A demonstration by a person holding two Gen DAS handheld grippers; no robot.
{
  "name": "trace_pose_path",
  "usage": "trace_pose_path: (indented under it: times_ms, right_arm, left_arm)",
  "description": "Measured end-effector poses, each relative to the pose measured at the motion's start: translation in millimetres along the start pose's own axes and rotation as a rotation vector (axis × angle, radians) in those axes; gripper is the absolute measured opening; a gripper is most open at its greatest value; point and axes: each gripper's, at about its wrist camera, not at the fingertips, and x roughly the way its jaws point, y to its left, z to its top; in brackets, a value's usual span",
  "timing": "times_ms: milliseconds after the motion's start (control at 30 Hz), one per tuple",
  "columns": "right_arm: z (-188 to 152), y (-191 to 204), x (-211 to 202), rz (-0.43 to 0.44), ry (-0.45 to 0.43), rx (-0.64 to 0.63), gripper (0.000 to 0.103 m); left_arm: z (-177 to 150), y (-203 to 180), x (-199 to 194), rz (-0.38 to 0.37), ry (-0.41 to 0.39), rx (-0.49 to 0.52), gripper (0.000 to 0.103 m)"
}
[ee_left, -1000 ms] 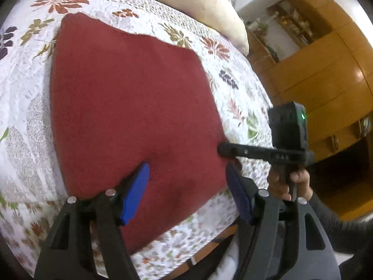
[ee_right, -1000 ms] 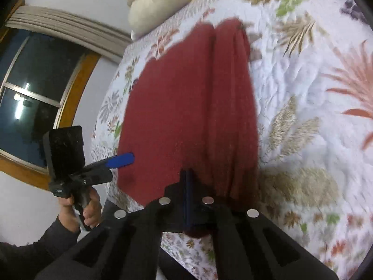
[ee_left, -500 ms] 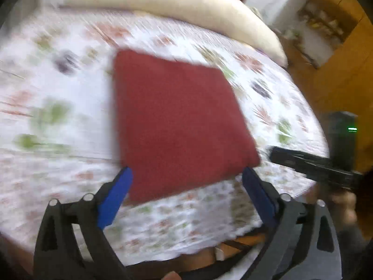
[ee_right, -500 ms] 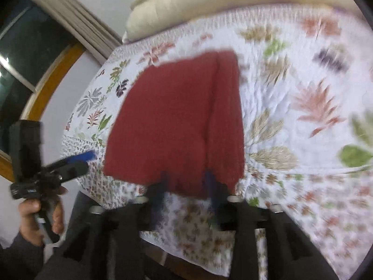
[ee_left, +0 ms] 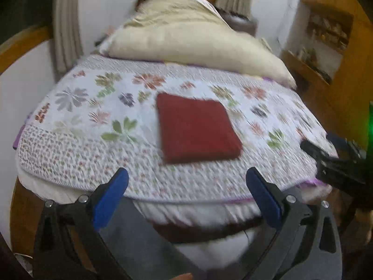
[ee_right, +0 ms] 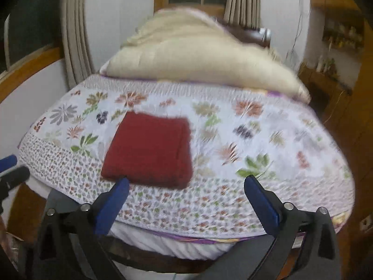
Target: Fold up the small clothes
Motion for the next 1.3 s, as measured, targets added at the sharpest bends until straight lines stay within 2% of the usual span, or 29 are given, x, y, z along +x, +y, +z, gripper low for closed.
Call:
trace_pose_path:
  times_ms: [133,333,567,1300]
  right_arm:
    - [1,9,-36,-0.095,-0.033,-0.059,0.099]
    - [-11,23,-55,-0.086,0.055,-0.071,0.099]
    - [-25,33,-66,-0.072,0.058,-0.061,0.099]
    - [-25,33,-62,-0.034,0.067,-0.038,0.099]
  left_arm:
    - [-13,-17,-28,0.067,-0.026,0.033,0.1]
    - [-33,-18,-38,0.121,-0.003,0.02,0.1]
    - [-47,-15,-25,0.113,0.044,0.017,0.1]
    - [-41,-17,-24,0.127,0.028,0.027,0.1]
